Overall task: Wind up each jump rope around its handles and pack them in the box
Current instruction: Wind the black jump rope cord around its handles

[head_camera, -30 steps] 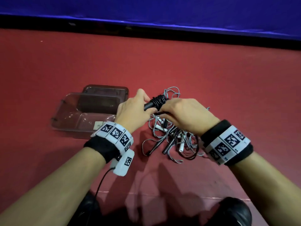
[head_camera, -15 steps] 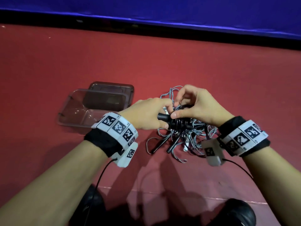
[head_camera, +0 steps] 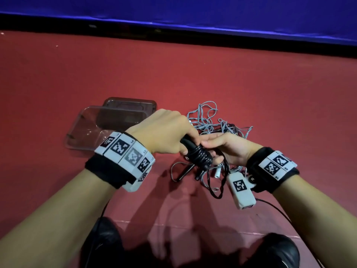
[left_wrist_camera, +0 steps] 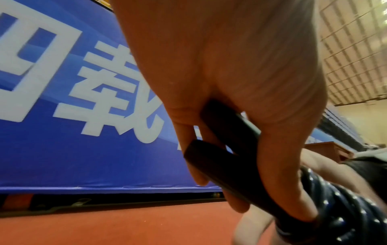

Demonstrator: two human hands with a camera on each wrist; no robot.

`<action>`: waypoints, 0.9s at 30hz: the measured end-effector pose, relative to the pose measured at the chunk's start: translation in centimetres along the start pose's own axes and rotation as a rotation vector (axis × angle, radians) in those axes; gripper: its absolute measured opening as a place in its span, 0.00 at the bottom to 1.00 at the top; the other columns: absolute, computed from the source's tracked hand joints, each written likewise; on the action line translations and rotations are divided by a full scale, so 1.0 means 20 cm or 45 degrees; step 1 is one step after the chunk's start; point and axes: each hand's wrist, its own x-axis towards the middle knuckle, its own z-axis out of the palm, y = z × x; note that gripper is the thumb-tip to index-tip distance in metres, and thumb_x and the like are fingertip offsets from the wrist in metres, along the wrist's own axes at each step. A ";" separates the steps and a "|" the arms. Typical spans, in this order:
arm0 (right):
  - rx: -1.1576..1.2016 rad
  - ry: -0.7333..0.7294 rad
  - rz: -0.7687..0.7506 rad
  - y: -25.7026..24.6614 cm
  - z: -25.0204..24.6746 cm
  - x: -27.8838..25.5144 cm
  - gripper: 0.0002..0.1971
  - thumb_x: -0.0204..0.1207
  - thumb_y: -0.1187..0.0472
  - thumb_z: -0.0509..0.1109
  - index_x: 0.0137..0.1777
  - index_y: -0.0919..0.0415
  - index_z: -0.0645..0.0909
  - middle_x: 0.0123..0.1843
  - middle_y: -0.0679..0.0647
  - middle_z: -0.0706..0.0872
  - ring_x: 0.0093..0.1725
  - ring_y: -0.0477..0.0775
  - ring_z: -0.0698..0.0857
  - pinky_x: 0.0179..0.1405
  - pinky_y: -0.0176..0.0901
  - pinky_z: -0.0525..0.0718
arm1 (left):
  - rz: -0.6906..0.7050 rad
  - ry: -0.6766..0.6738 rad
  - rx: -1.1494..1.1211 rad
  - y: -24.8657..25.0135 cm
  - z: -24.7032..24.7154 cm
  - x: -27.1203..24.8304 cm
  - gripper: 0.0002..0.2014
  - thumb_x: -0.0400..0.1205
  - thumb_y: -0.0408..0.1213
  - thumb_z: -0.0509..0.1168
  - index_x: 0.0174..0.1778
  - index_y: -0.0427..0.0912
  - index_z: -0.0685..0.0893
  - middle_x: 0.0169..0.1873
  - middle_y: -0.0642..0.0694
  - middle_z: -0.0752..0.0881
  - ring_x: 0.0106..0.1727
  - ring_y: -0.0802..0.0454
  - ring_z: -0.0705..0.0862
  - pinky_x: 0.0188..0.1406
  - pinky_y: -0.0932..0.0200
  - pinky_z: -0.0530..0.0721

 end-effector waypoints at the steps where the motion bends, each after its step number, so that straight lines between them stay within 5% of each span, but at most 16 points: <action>1: 0.021 -0.071 0.025 0.00 -0.01 -0.01 0.12 0.65 0.56 0.85 0.46 0.59 0.91 0.27 0.48 0.72 0.24 0.41 0.68 0.22 0.35 0.54 | 0.028 0.009 0.024 0.02 0.01 0.00 0.16 0.74 0.50 0.78 0.57 0.70 0.88 0.41 0.61 0.88 0.45 0.56 0.81 0.44 0.56 0.73; 4: -0.037 -0.004 0.039 -0.01 -0.03 -0.03 0.15 0.65 0.54 0.86 0.45 0.63 0.90 0.24 0.48 0.70 0.22 0.40 0.66 0.22 0.35 0.53 | 0.025 0.049 -0.004 0.02 0.05 0.02 0.16 0.75 0.49 0.77 0.58 0.67 0.88 0.42 0.59 0.87 0.48 0.56 0.83 0.46 0.55 0.76; 7: 0.008 0.090 -0.033 -0.02 -0.03 -0.03 0.05 0.73 0.60 0.77 0.45 0.61 0.91 0.24 0.44 0.74 0.21 0.38 0.65 0.24 0.35 0.51 | 0.112 0.249 -0.065 -0.02 0.09 0.04 0.17 0.73 0.46 0.80 0.57 0.62 0.90 0.45 0.58 0.88 0.53 0.51 0.86 0.54 0.49 0.82; 10: 0.201 0.066 -0.113 -0.02 -0.04 0.00 0.24 0.69 0.58 0.80 0.64 0.67 0.84 0.34 0.47 0.81 0.24 0.38 0.66 0.24 0.35 0.52 | 0.189 0.641 0.070 -0.07 0.13 0.07 0.42 0.67 0.44 0.85 0.78 0.49 0.79 0.69 0.47 0.84 0.73 0.43 0.79 0.77 0.43 0.73; 13: 0.297 0.154 -0.229 -0.02 0.00 0.04 0.31 0.68 0.55 0.83 0.69 0.65 0.81 0.37 0.47 0.82 0.23 0.39 0.66 0.24 0.33 0.52 | -0.203 0.783 -0.056 -0.06 0.11 0.07 0.60 0.66 0.49 0.86 0.90 0.48 0.56 0.83 0.44 0.68 0.83 0.43 0.66 0.82 0.45 0.69; 16: 0.373 0.287 -0.397 -0.04 0.07 0.08 0.15 0.80 0.58 0.67 0.66 0.59 0.81 0.34 0.43 0.83 0.23 0.39 0.64 0.26 0.35 0.49 | -0.551 0.792 -0.715 -0.05 0.16 0.10 0.37 0.77 0.52 0.78 0.79 0.50 0.70 0.67 0.52 0.83 0.64 0.50 0.84 0.67 0.46 0.82; 18: 0.442 0.412 -0.501 -0.07 0.13 0.10 0.11 0.79 0.59 0.68 0.60 0.55 0.84 0.31 0.42 0.79 0.23 0.39 0.63 0.26 0.35 0.49 | -0.568 0.709 -1.104 -0.04 0.21 0.13 0.16 0.84 0.56 0.67 0.62 0.52 0.82 0.52 0.52 0.89 0.52 0.49 0.88 0.60 0.38 0.87; 20: 0.503 0.547 -0.540 -0.09 0.17 0.12 0.08 0.75 0.57 0.72 0.52 0.53 0.89 0.30 0.42 0.76 0.22 0.39 0.64 0.23 0.32 0.52 | -0.485 0.663 -1.293 0.00 0.27 0.14 0.14 0.84 0.59 0.65 0.56 0.54 0.85 0.49 0.53 0.91 0.53 0.52 0.90 0.60 0.39 0.88; 23: 0.458 0.795 -0.499 -0.08 0.21 0.15 0.17 0.76 0.58 0.78 0.65 0.56 0.87 0.37 0.43 0.85 0.21 0.38 0.70 0.19 0.26 0.69 | -0.398 0.751 -1.255 -0.01 0.31 0.13 0.25 0.70 0.59 0.78 0.59 0.53 0.85 0.52 0.54 0.92 0.56 0.56 0.91 0.58 0.53 0.87; 27: 0.346 0.915 -0.542 -0.08 0.19 0.15 0.19 0.72 0.61 0.82 0.63 0.59 0.87 0.37 0.45 0.84 0.24 0.39 0.66 0.18 0.30 0.60 | -0.351 0.712 -1.380 -0.06 0.28 0.12 0.22 0.76 0.33 0.81 0.65 0.42 0.86 0.52 0.52 0.91 0.50 0.68 0.88 0.54 0.70 0.83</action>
